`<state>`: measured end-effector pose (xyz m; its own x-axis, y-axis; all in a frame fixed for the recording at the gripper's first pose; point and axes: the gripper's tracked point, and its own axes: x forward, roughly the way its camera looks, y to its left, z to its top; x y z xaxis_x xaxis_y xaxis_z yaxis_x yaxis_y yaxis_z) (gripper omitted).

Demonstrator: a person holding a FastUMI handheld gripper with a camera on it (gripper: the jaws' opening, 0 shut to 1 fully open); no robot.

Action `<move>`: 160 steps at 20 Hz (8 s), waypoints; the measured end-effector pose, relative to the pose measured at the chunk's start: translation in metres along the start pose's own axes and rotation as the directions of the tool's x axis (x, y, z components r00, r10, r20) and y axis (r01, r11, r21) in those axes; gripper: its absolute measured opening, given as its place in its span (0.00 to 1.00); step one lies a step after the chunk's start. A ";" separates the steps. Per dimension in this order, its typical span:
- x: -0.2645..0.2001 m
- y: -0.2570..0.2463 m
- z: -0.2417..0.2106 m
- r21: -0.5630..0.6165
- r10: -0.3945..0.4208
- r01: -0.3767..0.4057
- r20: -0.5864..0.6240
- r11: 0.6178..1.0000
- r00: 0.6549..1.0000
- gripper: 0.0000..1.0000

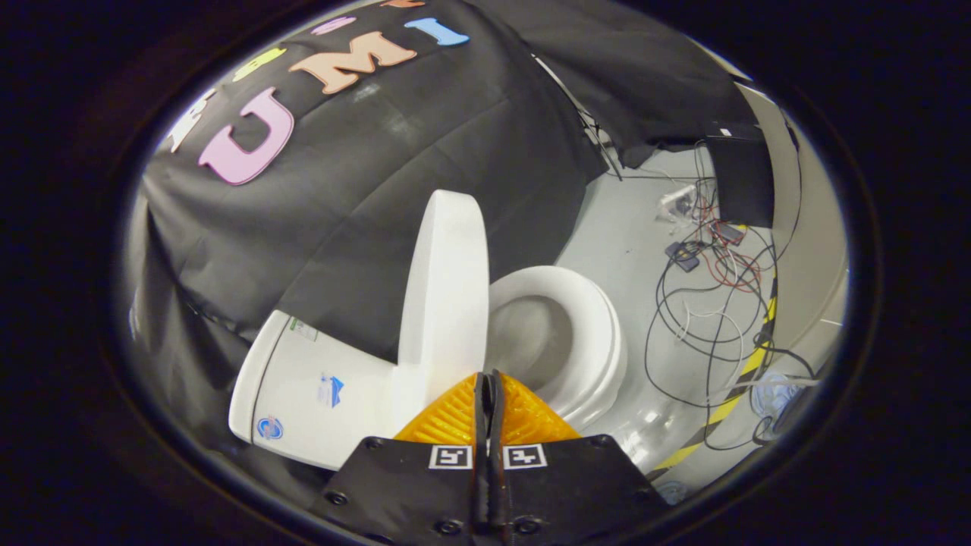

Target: Open the toilet lid.

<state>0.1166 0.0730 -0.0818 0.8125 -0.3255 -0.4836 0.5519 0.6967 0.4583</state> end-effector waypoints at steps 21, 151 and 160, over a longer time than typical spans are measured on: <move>-0.031 0.064 0.001 -0.180 0.057 -0.040 0.087 0.983 0.995 0.01; -0.109 0.134 0.037 -0.678 0.487 -0.254 0.174 0.690 0.856 0.97; -0.108 0.128 0.038 -0.668 0.481 -0.250 0.185 0.701 0.857 0.97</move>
<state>0.1068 0.1730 0.0579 0.9965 -0.0618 -0.0559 0.0587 0.9967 -0.0557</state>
